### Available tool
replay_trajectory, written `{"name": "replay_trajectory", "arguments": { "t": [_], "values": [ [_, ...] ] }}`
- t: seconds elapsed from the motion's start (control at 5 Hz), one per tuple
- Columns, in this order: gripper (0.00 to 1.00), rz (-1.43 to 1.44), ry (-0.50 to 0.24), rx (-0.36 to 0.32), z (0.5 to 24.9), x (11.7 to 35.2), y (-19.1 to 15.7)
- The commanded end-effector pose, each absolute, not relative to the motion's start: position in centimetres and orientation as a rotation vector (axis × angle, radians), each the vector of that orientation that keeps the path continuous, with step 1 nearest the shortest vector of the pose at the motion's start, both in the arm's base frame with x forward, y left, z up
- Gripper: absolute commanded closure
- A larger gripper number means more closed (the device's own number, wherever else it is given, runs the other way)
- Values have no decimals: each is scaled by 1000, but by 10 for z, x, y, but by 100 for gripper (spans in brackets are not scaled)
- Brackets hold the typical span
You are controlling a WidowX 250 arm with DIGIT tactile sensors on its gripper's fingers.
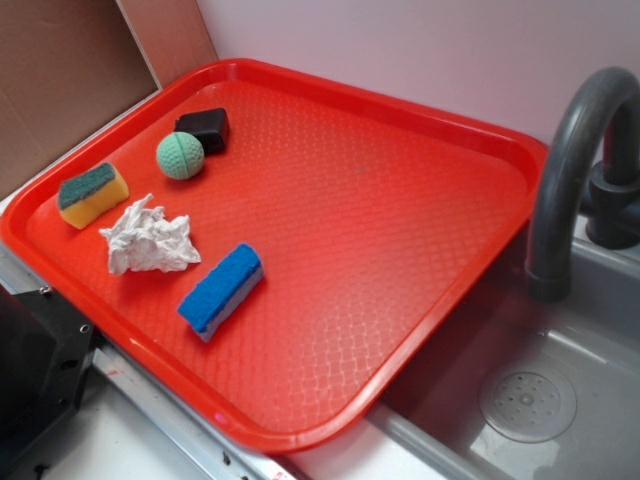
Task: Grab the green ball.
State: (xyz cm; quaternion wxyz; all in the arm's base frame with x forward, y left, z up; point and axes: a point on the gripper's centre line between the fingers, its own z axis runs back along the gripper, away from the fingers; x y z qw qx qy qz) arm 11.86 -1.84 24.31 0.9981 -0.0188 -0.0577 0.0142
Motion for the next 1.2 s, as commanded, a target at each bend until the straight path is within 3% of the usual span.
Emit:
{"name": "replay_trajectory", "arguments": {
  "t": [0.0, 0.2, 0.4, 0.6, 0.8, 1.0],
  "values": [
    [0, 28, -115, -38, 243, 119, -18],
    [0, 273, -212, -29, 236, 138, -10],
    [0, 418, -231, -47, 230, 153, 3],
    [0, 567, -288, -5, 212, 173, 20],
    [0, 616, -274, 88, 178, 199, 46],
    [0, 640, -318, 116, 161, 212, 59]
  ]
}}
